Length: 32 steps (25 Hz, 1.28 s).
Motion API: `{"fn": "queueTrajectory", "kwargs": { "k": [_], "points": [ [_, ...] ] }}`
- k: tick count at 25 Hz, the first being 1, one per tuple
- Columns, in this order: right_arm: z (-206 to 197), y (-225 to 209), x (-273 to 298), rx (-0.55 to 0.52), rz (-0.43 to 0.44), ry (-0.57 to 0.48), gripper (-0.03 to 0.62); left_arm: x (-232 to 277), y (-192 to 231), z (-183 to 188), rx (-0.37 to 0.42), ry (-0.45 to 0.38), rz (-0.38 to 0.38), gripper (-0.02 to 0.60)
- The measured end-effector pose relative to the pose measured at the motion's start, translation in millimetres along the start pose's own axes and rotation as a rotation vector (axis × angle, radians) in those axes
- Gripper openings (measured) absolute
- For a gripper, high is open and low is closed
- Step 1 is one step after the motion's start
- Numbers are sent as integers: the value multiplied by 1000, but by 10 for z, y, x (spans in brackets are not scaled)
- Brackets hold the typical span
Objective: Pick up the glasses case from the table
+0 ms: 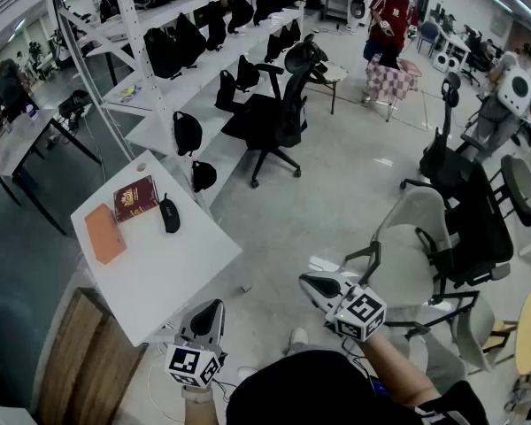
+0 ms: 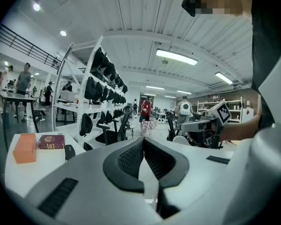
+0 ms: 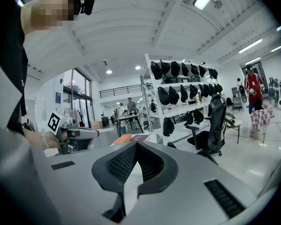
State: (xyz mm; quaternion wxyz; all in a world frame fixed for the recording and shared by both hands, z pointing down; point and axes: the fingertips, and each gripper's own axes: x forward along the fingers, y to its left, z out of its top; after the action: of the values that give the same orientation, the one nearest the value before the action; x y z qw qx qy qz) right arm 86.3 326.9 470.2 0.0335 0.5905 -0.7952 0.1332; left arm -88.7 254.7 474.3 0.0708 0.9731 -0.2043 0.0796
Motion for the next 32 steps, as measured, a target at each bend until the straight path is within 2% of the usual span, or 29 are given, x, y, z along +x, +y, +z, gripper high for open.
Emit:
{"fn": "queueTrajectory", "kwargs": {
  "k": [13,20,27,32],
  "points": [
    [-5,-521,-180,-8,34,-9,28,615,-314,-11,9,35,11,18],
    [-120,-913,-211,77,53,-8,28,944,-460,-111,2,77,31,18],
    [-184,-1233,126,132,58,26,28,1197,-117,-224,-32,123,63,18],
    [-102,-1386,624,134,80,58,29,1428,318,-187,-60,110,85,18]
  ]
}}
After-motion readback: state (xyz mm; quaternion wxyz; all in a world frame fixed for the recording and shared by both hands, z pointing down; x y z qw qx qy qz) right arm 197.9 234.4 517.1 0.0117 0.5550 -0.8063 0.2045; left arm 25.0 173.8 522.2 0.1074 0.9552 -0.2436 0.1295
